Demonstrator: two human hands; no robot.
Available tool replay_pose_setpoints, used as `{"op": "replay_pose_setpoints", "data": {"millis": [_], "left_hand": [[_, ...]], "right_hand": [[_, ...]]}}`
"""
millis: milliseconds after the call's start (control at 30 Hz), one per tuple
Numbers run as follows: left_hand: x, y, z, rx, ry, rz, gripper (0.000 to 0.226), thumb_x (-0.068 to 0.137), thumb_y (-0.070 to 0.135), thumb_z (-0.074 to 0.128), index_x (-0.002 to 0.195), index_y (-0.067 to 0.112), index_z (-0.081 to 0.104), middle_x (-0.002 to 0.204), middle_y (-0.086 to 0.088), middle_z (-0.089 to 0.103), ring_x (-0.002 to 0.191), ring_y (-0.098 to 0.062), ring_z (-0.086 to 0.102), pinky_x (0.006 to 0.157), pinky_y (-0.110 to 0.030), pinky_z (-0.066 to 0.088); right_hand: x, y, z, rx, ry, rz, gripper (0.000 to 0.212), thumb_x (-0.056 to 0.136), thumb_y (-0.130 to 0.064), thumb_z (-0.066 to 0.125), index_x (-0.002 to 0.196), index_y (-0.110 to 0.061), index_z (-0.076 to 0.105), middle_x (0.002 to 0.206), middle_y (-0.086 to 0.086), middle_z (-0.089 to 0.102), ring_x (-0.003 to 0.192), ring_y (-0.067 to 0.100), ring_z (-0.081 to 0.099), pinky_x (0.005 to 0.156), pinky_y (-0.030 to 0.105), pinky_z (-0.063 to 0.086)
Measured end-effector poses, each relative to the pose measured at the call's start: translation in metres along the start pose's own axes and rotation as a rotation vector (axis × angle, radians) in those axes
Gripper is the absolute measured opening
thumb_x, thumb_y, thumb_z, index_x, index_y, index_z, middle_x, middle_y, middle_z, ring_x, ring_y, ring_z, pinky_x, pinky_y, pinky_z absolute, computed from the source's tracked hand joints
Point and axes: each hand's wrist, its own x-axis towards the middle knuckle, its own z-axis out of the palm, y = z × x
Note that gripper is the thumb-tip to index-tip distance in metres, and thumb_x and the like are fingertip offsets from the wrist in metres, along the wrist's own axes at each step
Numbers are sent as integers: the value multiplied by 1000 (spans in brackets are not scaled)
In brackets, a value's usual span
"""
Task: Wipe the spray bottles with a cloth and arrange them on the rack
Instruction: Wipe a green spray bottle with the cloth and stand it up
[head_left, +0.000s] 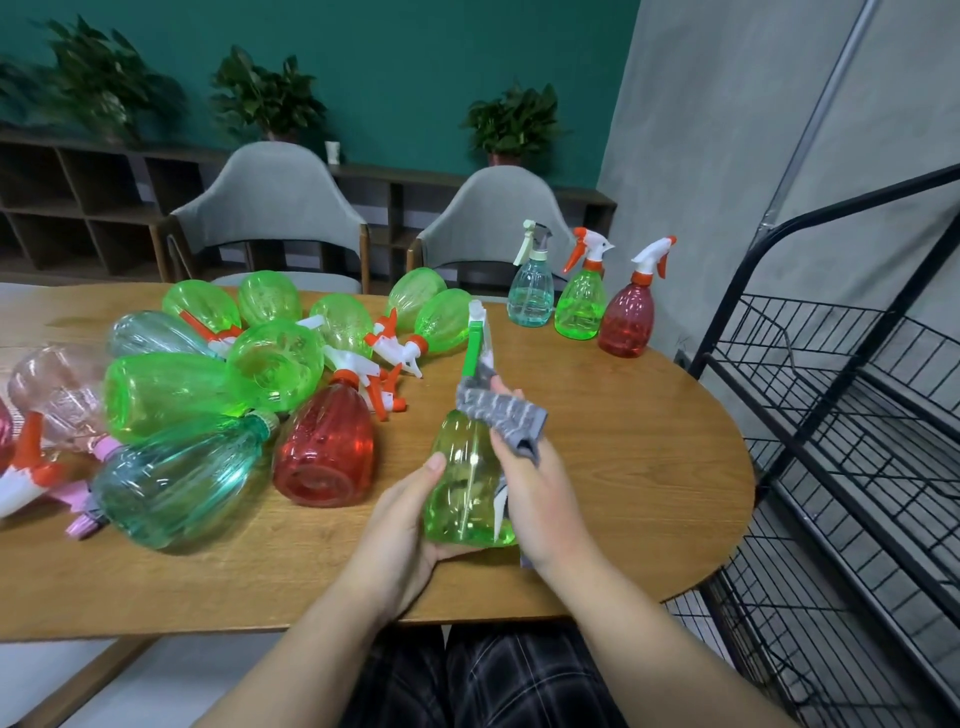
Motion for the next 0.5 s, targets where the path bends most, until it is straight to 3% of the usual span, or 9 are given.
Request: {"op": "replay_pose_setpoints", "data": {"millis": [100,300,367,433,500], "left_hand": [[0,1,1,17,22,7,45,84,40,50,118,16,66,115,-13,71,101,-28,70,83,-53,57],[1,2,-1,-12,36,-5,56,92,55,35,134,21,55,126,-10,67,117,-30,62,99,-62,45],[-1,4,1,-23,27,-22,68,85,63,34,133,19,55,125,-12,67,117,-28,63,94,-54,50],[-2,5,1,-54,36,-33,75,81,66,37,132,14,56,123,-15,68,113,-28,65,87,-45,55],[-3,6,1,-99,62,-38,85,74,72,57,132,9,56,124,-18,66,111,-29,66,80,-41,59]], "right_hand": [[-2,8,-2,12,-34,-48,38,81,-36,52,115,-53,59,145,-23,37,139,-4,25,119,37,19],[-7,22,-8,12,-120,-237,33,78,-32,54,107,-27,70,140,-5,51,132,10,43,115,41,28],[-7,28,-10,4,-122,-332,33,78,-29,53,101,-18,73,129,-5,61,124,16,52,114,46,25],[-8,31,-8,6,-132,-390,35,76,-27,52,98,-10,73,109,-2,70,113,21,60,114,40,23],[-12,30,-6,53,-141,-382,33,71,-26,53,92,-11,73,89,2,73,99,23,65,111,33,28]]}}
